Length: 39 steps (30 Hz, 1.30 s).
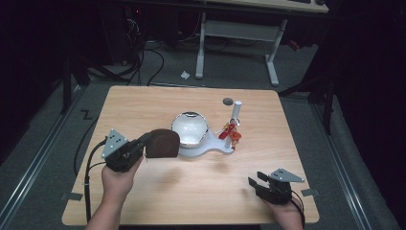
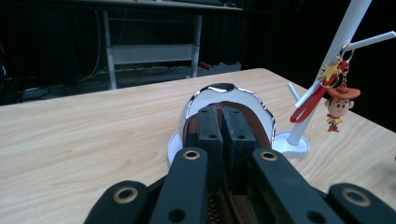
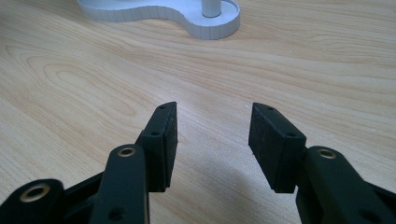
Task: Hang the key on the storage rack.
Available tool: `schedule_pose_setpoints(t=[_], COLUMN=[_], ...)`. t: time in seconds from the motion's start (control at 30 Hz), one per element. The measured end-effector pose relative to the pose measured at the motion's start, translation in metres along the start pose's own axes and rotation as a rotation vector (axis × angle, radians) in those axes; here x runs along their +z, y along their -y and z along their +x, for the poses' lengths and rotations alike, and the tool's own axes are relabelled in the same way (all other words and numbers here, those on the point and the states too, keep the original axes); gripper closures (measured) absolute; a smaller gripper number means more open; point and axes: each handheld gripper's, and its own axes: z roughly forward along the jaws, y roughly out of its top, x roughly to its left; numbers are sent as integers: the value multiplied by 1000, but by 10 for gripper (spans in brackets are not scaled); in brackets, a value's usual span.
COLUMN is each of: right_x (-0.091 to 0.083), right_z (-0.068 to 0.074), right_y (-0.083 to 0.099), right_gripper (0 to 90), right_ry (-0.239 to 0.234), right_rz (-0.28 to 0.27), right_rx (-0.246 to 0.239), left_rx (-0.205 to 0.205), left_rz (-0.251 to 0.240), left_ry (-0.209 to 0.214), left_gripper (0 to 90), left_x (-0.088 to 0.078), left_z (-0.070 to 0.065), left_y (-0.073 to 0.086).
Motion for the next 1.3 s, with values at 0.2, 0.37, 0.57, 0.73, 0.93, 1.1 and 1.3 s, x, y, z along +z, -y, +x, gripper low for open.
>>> schedule_pose_setpoints(t=[0.2, 0.37, 0.57, 0.73, 0.93, 1.1, 1.3], right_x=[-1, -1, -1, -1, -1, -1, -1], right_z=[-1, 0, 0, 0, 0, 0, -1], right_y=[-1, -1, -1, -1, -1, -1, -1], right_gripper=[525, 525, 525, 525, 526, 526, 526], right_ry=[-7, -12, -14, -14, -15, -16, -15], right_rz=[-6, -6, -5, -7, -8, -8, -14], right_rx=[0, -1, -1, -2, -3, 2, -1], left_rx=[9, 9, 0, 2, -4, -4, 6], left_rz=[2, 3, -1, 4, 23, 31, 54], left_ry=[-1, -1, -4, -15, -24, -40, -62], left_gripper=[872, 872, 872, 872, 872, 872, 872], left_x=[11, 18, 27, 34, 47, 60, 73], left_z=[-5, -8, -9, -7, -7, -5, -2], left_y=[-7, -10, -15, -19, -17, -18, -24])
